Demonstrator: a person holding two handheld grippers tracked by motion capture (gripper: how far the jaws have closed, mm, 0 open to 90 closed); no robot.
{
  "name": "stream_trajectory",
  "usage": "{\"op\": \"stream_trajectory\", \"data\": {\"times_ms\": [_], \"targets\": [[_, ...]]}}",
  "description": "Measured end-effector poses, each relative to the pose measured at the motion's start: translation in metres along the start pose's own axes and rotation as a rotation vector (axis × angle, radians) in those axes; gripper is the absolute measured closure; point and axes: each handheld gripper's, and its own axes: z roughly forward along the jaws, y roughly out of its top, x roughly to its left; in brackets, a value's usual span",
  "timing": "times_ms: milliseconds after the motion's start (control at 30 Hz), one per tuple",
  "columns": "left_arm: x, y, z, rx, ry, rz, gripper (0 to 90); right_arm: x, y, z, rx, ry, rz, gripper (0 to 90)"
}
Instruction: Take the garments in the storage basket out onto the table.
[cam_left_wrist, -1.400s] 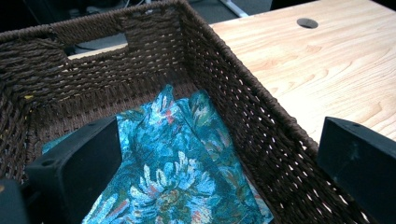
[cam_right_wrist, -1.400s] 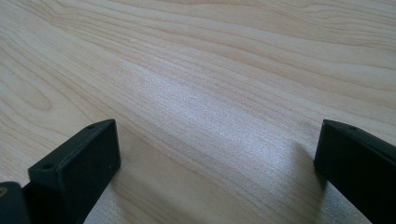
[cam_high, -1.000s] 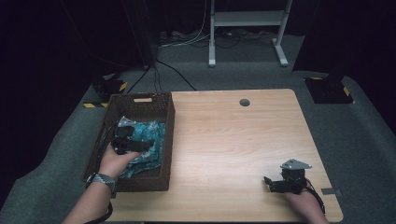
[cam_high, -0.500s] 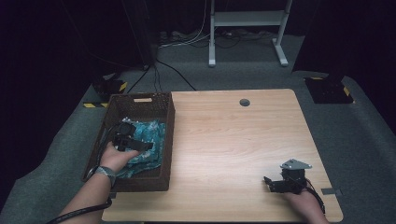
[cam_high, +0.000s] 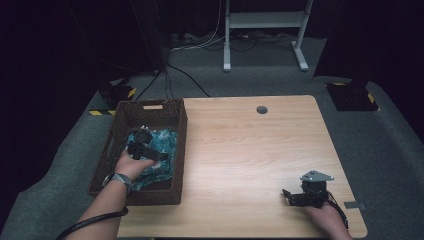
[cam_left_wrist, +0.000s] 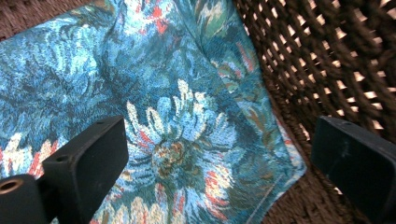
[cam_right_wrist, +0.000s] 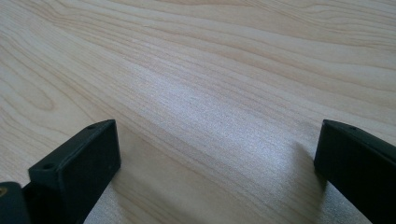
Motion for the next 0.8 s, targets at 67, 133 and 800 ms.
{"op": "stream_trajectory", "data": {"times_ms": [67, 133, 800], "targets": [[0.001, 0.002, 0.004, 0.015, 0.013, -0.004, 5.1, 0.0, 0.0, 0.0, 0.0, 0.002, -0.001, 0.4], [0.002, 0.004, 0.008, 0.036, 0.022, -0.003, 5.8, 0.0, 0.0, 0.0, -0.001, 0.003, 0.001, 0.4], [-0.001, 0.018, 0.053, 0.269, -0.004, 0.02, 10.0, -0.002, 0.0, 0.0, -0.008, 0.012, 0.008, 0.4]]}}
